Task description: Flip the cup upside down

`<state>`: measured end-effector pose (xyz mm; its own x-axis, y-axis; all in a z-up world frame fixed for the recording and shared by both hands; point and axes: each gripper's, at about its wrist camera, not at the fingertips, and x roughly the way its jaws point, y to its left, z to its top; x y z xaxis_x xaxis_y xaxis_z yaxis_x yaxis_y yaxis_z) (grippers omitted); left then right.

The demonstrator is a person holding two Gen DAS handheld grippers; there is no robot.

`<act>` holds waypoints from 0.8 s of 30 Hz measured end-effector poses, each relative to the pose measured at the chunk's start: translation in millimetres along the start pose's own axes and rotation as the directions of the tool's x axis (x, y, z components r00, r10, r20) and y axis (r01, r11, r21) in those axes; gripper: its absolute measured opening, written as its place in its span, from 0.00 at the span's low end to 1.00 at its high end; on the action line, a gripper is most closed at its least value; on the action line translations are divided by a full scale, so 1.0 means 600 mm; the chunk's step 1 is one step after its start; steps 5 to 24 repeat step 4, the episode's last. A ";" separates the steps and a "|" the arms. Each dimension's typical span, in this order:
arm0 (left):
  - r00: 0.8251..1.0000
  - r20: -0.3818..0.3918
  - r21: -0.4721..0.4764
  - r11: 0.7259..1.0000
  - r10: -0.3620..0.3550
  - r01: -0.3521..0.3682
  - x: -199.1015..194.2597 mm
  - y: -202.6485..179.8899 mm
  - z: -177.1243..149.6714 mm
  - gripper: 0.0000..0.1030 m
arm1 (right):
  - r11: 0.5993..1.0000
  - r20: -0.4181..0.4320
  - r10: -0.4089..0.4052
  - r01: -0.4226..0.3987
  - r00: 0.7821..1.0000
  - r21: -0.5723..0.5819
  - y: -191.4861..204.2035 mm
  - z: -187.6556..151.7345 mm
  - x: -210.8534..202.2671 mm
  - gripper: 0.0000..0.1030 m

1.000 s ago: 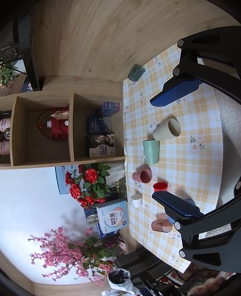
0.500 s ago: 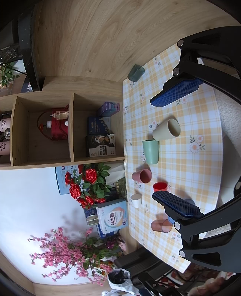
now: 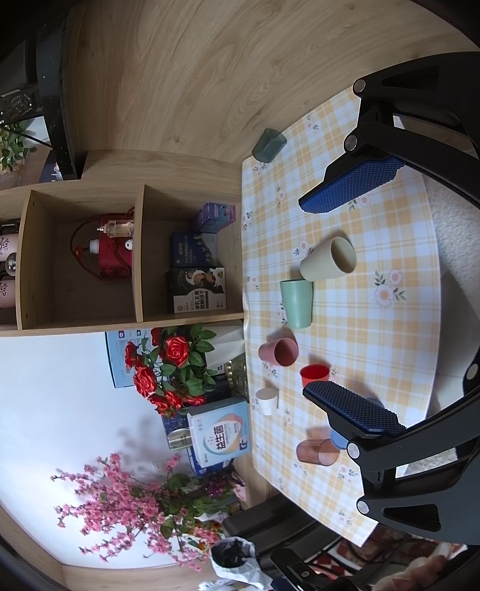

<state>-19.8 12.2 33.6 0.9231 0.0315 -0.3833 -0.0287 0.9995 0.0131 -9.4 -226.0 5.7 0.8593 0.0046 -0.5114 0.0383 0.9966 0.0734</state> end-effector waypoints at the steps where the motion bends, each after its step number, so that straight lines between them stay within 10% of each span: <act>1: 1.000 -0.002 -0.004 1.000 0.003 -0.003 0.001 0.001 0.000 0.94 | 1.000 0.000 0.000 0.000 1.000 0.000 0.000 0.000 0.000 0.87; 24: 1.000 -0.006 -0.010 1.000 0.004 -0.005 0.001 0.005 -0.003 0.94 | 1.000 0.000 0.000 0.000 1.000 0.000 0.001 0.000 0.000 0.87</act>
